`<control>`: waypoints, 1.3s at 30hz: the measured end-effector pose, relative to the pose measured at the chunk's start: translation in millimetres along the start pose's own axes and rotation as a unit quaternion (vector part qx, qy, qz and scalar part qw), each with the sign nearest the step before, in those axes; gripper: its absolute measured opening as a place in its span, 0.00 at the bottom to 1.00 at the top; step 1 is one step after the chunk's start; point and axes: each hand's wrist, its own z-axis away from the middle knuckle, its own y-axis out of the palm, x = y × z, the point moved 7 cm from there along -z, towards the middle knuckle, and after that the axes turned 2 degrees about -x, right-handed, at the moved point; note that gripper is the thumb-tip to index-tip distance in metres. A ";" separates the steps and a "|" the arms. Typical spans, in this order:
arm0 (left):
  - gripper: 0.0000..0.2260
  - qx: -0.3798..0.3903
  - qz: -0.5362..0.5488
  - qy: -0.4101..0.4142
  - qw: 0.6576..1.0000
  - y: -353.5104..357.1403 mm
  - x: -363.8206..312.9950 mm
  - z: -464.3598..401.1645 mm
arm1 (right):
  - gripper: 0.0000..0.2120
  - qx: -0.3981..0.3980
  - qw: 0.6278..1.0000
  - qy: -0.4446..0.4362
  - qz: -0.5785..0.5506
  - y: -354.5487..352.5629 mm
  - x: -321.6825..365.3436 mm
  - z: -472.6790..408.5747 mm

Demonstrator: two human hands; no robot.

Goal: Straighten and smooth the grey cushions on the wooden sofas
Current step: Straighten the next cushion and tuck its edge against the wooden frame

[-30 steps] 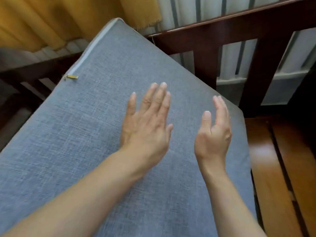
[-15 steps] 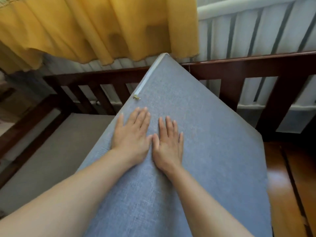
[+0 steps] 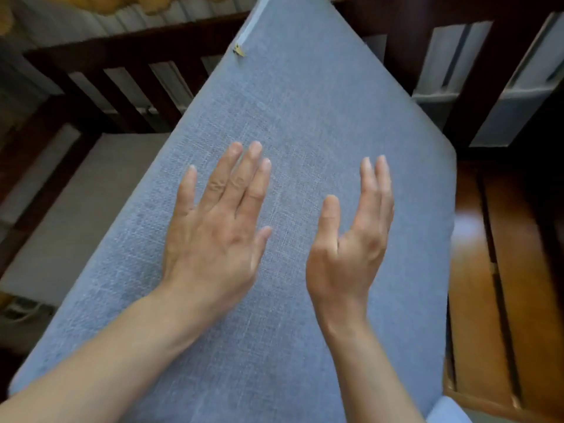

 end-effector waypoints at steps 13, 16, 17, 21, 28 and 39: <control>0.29 0.124 0.005 0.120 0.985 95.9 -135.7 14.2 | 0.28 0.053 0.988 0.094 0.112 -39.7 -165.0 61.5; 0.29 0.193 -0.012 0.135 0.972 127.0 -145.6 18.0 | 0.31 0.190 0.972 0.081 0.111 -12.1 -191.5 86.9; 0.28 0.178 0.005 0.136 0.975 122.2 -155.9 14.4 | 0.31 0.191 0.974 0.094 0.075 -23.0 -191.6 80.4; 0.29 0.155 0.042 0.163 0.973 128.3 -210.5 -11.3 | 0.24 -0.019 0.983 0.159 0.090 -89.3 -238.5 45.7; 0.29 0.173 0.054 0.216 0.959 161.8 -269.7 -10.3 | 0.29 0.058 0.968 0.230 0.077 -110.2 -296.1 57.1; 0.29 0.332 -0.050 0.291 0.896 226.7 -319.2 8.3 | 0.32 0.235 0.876 0.349 0.236 -118.5 -369.6 75.1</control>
